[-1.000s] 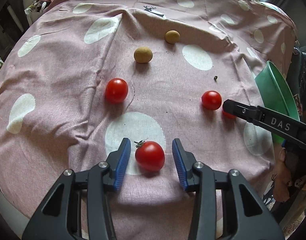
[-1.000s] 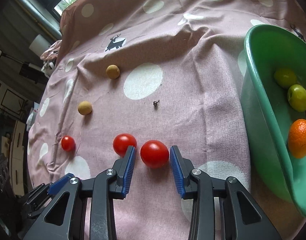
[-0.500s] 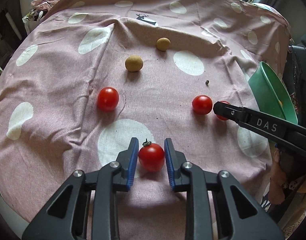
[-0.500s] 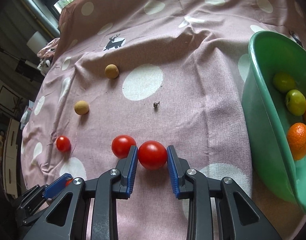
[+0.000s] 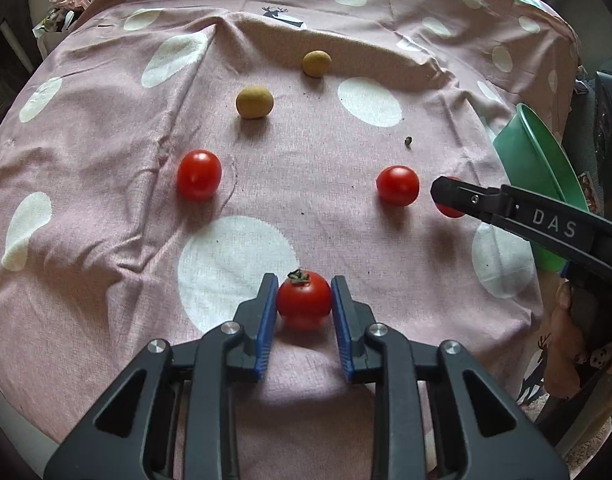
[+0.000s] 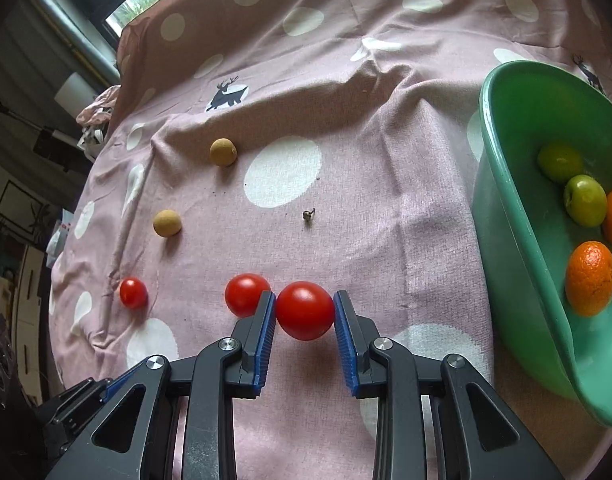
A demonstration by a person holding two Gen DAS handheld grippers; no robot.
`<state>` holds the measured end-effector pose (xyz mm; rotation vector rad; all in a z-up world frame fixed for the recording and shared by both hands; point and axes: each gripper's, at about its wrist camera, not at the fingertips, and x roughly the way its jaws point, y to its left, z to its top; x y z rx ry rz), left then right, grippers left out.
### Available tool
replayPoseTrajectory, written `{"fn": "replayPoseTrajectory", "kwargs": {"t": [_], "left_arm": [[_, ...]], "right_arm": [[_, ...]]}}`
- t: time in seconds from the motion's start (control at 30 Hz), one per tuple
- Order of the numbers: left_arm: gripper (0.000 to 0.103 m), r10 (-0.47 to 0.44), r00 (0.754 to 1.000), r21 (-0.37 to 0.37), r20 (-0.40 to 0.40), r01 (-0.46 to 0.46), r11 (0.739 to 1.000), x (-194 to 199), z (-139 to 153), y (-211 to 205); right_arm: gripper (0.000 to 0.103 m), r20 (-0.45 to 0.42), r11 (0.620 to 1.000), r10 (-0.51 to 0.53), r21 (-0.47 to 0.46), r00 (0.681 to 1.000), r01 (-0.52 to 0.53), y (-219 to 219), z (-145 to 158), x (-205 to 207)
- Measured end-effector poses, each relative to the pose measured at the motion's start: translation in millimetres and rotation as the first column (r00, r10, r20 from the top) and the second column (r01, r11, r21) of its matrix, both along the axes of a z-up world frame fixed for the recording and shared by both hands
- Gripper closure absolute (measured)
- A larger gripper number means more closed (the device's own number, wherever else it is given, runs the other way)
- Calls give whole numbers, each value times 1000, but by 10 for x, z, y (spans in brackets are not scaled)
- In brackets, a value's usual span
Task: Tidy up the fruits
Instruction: 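Close the right tool on the cherry tomato, then carry the tomato over the bowl and open the right tool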
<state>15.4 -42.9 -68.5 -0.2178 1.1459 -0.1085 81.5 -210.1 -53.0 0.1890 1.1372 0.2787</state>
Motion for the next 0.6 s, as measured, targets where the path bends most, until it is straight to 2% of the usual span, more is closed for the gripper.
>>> {"fn": "replayPoseTrajectory", "kwargs": {"t": [0.3,0.47,0.6], "left_arm": [[77,-29,999,25,44,27,999,-37,25,-75],[77,-30,995,8,99,30,1000,-63,172,-135],[77,-46,984,16,172,44,999,-86,404,-283]], "right_arm": [[72,18,1000,-12,16,1000,11,-44,68,-18],[72,44,999,-28,44,999,26,-138,169,-53],[72,86,995,-57,88,995,50,-293,318,-90]]}}
